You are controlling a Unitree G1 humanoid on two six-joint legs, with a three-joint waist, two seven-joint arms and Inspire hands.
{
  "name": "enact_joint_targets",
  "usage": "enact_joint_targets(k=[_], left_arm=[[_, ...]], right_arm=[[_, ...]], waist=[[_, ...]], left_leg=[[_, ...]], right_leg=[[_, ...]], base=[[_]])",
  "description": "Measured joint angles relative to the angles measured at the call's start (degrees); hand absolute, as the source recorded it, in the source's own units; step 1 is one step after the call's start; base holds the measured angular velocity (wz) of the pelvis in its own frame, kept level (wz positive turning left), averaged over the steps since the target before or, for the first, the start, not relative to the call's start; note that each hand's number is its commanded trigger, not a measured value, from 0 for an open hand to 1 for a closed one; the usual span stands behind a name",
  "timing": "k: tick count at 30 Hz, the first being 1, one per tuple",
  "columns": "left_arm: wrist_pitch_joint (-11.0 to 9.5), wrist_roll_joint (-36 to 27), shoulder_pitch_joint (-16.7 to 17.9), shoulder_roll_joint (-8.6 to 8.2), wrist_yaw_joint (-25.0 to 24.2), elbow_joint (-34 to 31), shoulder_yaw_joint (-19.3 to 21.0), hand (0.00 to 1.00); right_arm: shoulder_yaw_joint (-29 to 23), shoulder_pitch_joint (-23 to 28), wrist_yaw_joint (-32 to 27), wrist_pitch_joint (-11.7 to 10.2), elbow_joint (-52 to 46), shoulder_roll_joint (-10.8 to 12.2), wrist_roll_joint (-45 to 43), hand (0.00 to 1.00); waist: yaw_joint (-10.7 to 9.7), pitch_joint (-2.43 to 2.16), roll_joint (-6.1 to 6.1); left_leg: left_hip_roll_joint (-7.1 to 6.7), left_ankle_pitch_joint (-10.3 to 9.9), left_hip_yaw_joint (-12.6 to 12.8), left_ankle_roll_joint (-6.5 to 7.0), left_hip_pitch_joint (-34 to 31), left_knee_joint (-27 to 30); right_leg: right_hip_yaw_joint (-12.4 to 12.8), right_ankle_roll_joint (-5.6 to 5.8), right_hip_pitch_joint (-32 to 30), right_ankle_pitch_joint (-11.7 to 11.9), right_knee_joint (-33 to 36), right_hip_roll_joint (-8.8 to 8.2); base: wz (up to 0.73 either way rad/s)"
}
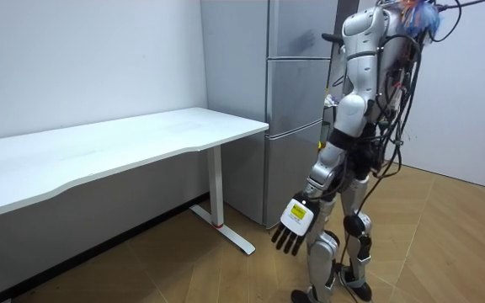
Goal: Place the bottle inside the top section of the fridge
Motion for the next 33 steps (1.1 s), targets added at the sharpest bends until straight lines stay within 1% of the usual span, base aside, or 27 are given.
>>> enact_joint_targets(k=[1,3,4,5,7,8,11,13,14,16,18,21,23,24,26,27,28,32,33], left_arm=[[-0.2,0.0,-0.1,0.00,0.1,0.0,0.4,0.00],[-0.6,0.0,-0.1,0.00,0.1,0.1,0.9,0.00],[-0.7,-0.1,-0.1,0.02,0.1,0.2,1.0,0.00],[-0.7,-0.1,-0.1,0.01,0.0,0.2,1.0,0.00],[-0.6,-0.1,-0.1,-0.04,-0.4,0.0,1.1,0.00],[-0.6,-0.1,0.0,-0.08,-0.4,-0.1,1.1,0.00],[-0.6,-1.7,-0.2,-0.17,-0.3,-0.4,1.1,0.00],[-0.6,-2.5,-0.4,-0.18,-0.3,-0.5,1.1,0.00],[-0.6,-2.9,-0.4,-0.18,-0.3,-0.5,1.1,0.00],[-0.7,-4.6,-0.4,-0.18,-0.3,-0.9,1.2,0.00],[-0.7,-4.6,-0.3,-0.19,-0.3,-0.9,1.2,0.00],[-0.7,-4.6,-0.1,-0.26,-0.3,-0.9,2.1,0.00],[-0.6,-4.6,0.2,-0.25,-0.3,-0.6,2.5,0.00],[-0.6,-4.8,0.1,-0.28,-0.3,-0.7,2.5,0.00],[-0.6,-6.0,0.1,-0.40,-0.3,-0.8,3.0,0.00],[-0.6,-6.6,0.2,-0.41,-0.3,-0.8,3.1,0.00],[-0.6,-6.6,0.1,-0.42,-0.3,-0.8,3.1,0.00],[-0.6,-6.7,0.0,-0.40,-0.3,-1.5,3.1,0.00],[-0.6,-6.7,0.1,-0.44,-0.4,-2.5,3.1,0.00]], right_arm=[[-1.0,0.3,-0.3,0.0,-0.1,-0.5,0.8,0.00],[-2.3,1.0,-0.7,0.0,-0.4,-0.6,0.9,0.00],[-2.8,1.7,-1.0,-0.1,-0.7,-0.8,1.0,0.00],[-3.0,2.0,-1.2,-0.1,-1.0,-0.8,1.0,0.00],[-4.2,4.8,-1.4,-0.1,-2.4,-0.8,1.0,0.00],[-4.5,5.3,-1.4,-0.1,-2.4,-0.8,1.1,0.00],[-6.2,7.8,-2.4,-0.1,-2.2,-0.8,1.9,0.00],[-7.4,8.7,-3.5,-0.1,-1.9,-0.8,3.1,0.00],[-7.6,8.9,-3.6,-0.1,-1.8,-0.8,3.2,0.00],[-8.0,11.4,-3.6,-0.1,-0.1,-0.8,3.8,0.00],[-8.5,13.7,-3.8,0.2,1.2,-0.8,5.2,0.00],[-9.8,17.6,-4.0,0.9,3.9,-0.5,6.3,0.00],[-9.8,19.4,-4.1,0.9,6.9,-0.2,6.3,0.00],[-9.8,21.3,-4.2,1.0,8.5,0.2,6.3,0.00],[-10.1,23.5,-4.2,1.0,9.9,2.0,6.6,0.00],[-10.3,24.7,-4.5,1.0,10.0,3.3,8.2,0.00],[-10.5,25.3,-4.7,1.0,10.3,4.4,9.9,0.00],[-10.4,26.4,-5.8,1.0,13.7,6.2,13.7,0.00],[-10.2,26.8,-5.8,0.9,13.8,7.0,15.1,0.00]], waist=[[-0.3,0.15,-0.26],[-0.9,0.38,-0.65],[-1.0,0.44,-0.84],[-1.1,0.43,-0.90],[-1.1,0.38,-0.96],[-1.1,0.37,-0.95],[-1.4,0.21,-0.70],[-1.7,-0.16,-0.20],[-1.8,-0.22,-0.10],[-2.3,-0.17,-0.21],[-2.3,-0.07,-0.40],[-2.6,-0.07,-0.41],[-2.7,-0.03,-0.35],[-2.7,-0.03,-0.32],[-2.7,-0.02,-0.30],[-2.6,0.01,-0.14],[-2.7,0.07,0.15],[-2.5,0.16,0.94],[-2.6,0.25,1.23]], left_leg=[[0.01,0.0,0.0,-0.05,0.1,0.0],[0.02,-0.1,0.0,-0.08,0.2,-0.2],[0.04,-0.1,0.1,-0.08,0.2,-0.2],[0.05,-0.1,0.2,-0.09,0.2,-0.2],[0.18,-0.2,0.8,-0.10,0.0,-0.2],[0.20,-0.2,0.9,-0.10,0.0,-0.2],[0.21,-0.2,1.1,-0.08,-0.3,-0.2],[0.21,-0.2,1.2,-0.08,-0.3,-0.2],[0.21,-0.2,1.3,-0.08,-0.2,-0.2],[0.24,-0.2,1.4,-0.09,0.5,-0.3],[0.20,-0.2,1.5,-0.09,0.8,-0.6],[0.22,-0.2,1.6,-0.09,0.9,-0.6],[0.22,-0.2,1.7,-0.09,0.8,-0.6],[0.20,-0.2,1.7,-0.09,0.7,-0.6],[0.18,-0.2,1.7,-0.10,0.7,-0.7],[0.17,-0.2,2.0,-0.11,0.8,-0.7],[0.15,-0.3,2.2,-0.13,0.9,-0.7],[0.11,-0.4,2.9,-0.07,1.3,-0.7],[0.12,-0.4,2.9,-0.08,1.2,-0.7]], right_leg=[[0.1,0.02,0.1,0.0,0.0,0.01],[0.1,0.09,-0.1,-0.1,0.0,0.01],[0.3,0.13,-0.3,-0.1,0.0,0.01],[0.4,0.13,-0.4,-0.1,0.0,0.01],[0.8,0.13,-0.9,-0.1,0.0,0.04],[0.9,0.13,-1.0,-0.1,0.0,0.04],[1.1,0.13,-1.4,-0.1,0.1,-0.01],[1.1,0.13,-1.4,-0.1,0.1,-0.01],[1.1,0.13,-1.4,-0.1,0.2,-0.01],[1.1,0.13,-0.7,-0.1,0.1,0.00],[1.1,0.13,-0.6,-0.1,0.1,-0.01],[1.3,0.13,-0.6,-0.1,0.1,-0.01],[1.3,0.13,-0.6,-0.1,0.1,-0.01],[1.3,0.13,-0.7,-0.1,0.0,-0.03],[1.5,0.24,-0.7,-0.2,-0.1,-0.03],[1.7,0.18,-0.8,-0.4,-0.2,-0.03],[2.1,0.16,-0.8,-0.4,-0.2,-0.02],[2.7,0.19,-0.7,-0.5,-0.1,-0.07],[2.7,0.20,-0.7,-0.5,-0.2,-0.06]], base=[[0.00],[0.00],[-0.05],[-0.07],[-0.10],[-0.14],[-0.06],[0.00],[0.00],[0.00],[-0.02],[-0.03],[-0.02],[0.00],[-0.03],[-0.08],[-0.10],[-0.07],[0.00]])
